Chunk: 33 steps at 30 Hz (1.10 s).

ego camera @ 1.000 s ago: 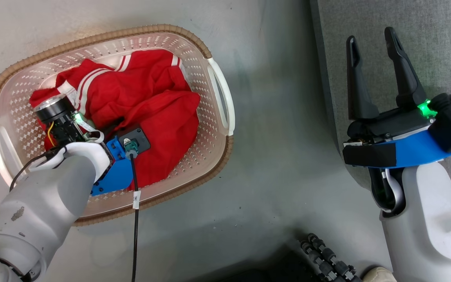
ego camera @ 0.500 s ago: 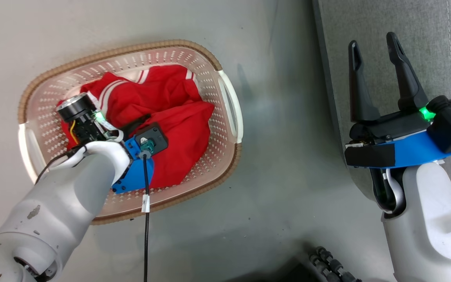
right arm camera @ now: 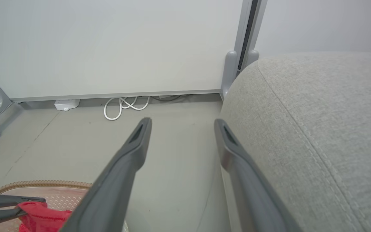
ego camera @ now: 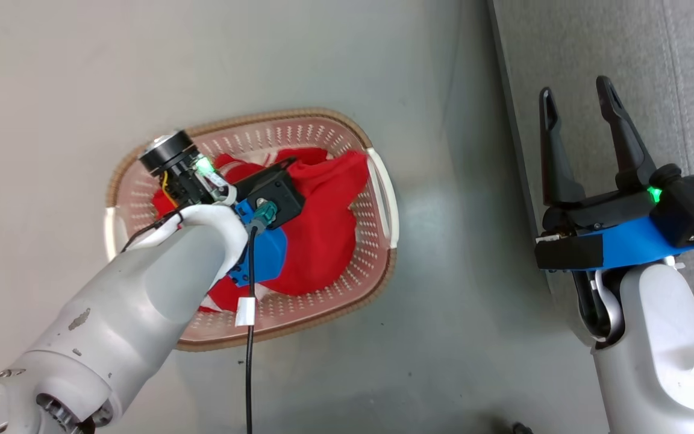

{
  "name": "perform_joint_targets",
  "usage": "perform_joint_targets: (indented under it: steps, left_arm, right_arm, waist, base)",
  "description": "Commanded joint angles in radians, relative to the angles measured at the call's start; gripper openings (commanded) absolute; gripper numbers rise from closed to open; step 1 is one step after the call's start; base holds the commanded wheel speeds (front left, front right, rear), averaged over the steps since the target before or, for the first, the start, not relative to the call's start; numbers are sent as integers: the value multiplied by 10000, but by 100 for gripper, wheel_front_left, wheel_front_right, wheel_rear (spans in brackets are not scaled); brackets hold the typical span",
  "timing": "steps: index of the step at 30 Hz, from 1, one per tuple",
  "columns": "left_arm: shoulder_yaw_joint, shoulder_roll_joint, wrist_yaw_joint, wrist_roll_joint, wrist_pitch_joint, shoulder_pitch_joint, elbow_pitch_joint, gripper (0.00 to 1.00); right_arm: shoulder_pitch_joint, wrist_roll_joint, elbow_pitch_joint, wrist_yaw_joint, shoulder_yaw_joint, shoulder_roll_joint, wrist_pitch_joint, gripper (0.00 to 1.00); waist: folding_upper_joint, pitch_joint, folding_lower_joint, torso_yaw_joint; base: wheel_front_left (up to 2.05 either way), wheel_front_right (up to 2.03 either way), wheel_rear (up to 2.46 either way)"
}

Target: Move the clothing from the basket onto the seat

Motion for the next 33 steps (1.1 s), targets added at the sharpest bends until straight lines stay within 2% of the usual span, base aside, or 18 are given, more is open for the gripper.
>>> perform_joint_targets:
  steps: [1, 13, 24, 33]
  left_arm:
    - [122, 71, 46, 17, -47, 94, -159, 0]
    - [2161, 237, 423, 32, -50, 1060, -2307, 0]
    - [3716, 228, 362, 658, -50, 1860, -3847, 0]
    - [4503, 67, 207, 1067, -51, 2013, -4581, 0]
  right_arm:
    - [135, -76, 15, 1, -44, -35, -7, 100]
    - [721, -341, 309, 1, -301, -37, -7, 100]
    - [1412, -317, 581, 3, -407, -35, -7, 100]
    - [2025, -204, 749, 1, -545, -36, -7, 100]
  waist:
    - [-1, -365, 0, 239]
    - [-1, -1998, 0, 758]
    - [-1, -3542, 0, 1002]
    - [-1, -4676, 0, 1161]
  base:
    - [0, 0, 0]
    - [0, 0, 0]
    - [0, 0, 0]
    - [0, 0, 0]
